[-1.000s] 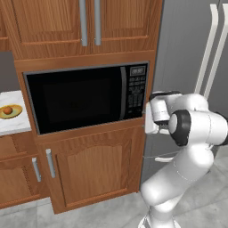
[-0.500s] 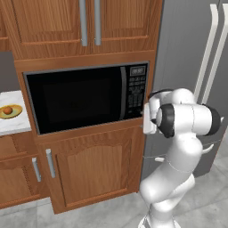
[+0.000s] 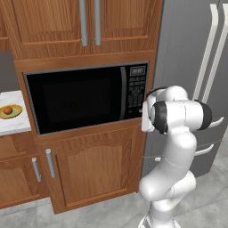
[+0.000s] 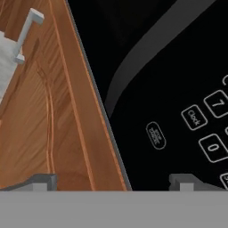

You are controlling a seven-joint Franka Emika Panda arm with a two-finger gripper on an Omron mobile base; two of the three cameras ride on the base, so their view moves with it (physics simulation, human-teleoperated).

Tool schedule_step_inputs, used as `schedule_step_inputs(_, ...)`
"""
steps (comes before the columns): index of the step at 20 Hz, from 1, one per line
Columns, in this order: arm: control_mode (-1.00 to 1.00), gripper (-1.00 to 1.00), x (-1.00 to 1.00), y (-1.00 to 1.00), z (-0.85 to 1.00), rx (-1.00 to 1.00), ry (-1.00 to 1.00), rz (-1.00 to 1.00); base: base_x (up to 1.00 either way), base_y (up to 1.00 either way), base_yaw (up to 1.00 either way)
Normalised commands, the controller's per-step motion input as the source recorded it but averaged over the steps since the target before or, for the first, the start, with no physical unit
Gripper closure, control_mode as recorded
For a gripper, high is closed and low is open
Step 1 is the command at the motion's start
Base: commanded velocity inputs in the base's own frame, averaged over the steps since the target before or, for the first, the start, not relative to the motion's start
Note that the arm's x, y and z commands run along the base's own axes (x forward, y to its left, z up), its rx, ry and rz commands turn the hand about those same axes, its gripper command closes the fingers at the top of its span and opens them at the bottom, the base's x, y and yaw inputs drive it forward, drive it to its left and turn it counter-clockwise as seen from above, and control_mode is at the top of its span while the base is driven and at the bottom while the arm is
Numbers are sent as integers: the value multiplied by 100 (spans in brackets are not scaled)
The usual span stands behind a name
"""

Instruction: Remove the tangerine from the bowl and place it on the small plate. Then place the bowl with only the chicken drumstick in the microwave, close the door, and press the start button to microwave the chicken drumstick.

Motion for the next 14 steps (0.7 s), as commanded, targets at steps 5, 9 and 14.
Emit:
schedule_step_inputs(5, -100, -100, 21, -6, -10, 0, 0, 0, 0, 0, 0)
schedule_step_inputs(9, -100, -100, 16, -12, -11, 0, 0, 0, 0, 0, 0)
schedule_step_inputs(14, -100, -100, 20, -9, -11, 0, 0, 0, 0, 0, 0)
